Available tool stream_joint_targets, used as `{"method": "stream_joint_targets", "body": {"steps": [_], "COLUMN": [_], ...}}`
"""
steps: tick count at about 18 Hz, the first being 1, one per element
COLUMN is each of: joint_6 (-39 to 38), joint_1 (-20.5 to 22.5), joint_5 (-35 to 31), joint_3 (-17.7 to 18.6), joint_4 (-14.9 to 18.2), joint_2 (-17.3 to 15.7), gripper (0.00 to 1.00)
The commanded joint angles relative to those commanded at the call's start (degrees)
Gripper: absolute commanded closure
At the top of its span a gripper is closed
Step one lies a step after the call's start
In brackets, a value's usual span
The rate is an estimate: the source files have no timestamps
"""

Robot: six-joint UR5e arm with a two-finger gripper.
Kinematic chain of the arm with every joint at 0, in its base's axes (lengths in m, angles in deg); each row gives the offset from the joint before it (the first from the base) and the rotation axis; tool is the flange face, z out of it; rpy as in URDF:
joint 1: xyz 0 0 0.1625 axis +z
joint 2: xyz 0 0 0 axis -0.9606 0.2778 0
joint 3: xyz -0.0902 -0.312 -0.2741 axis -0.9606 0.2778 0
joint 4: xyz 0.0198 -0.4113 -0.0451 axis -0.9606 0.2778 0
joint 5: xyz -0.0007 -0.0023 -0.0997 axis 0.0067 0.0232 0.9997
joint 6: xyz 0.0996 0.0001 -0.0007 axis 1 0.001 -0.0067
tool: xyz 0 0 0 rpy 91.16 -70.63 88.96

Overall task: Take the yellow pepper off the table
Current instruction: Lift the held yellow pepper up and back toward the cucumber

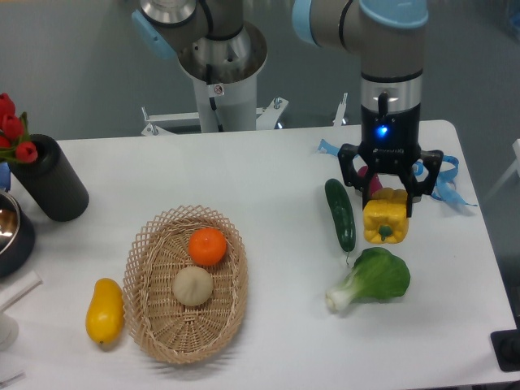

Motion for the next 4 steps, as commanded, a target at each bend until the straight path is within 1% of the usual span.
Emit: {"method": "stream_joint_targets", "body": {"steps": [4], "joint_6": [-0.35], "joint_1": [-0.17], "joint_5": [0.09], "joint_3": [0.0], "joint_4": [0.0], "joint_2": [0.09], "gripper": [0.66]}}
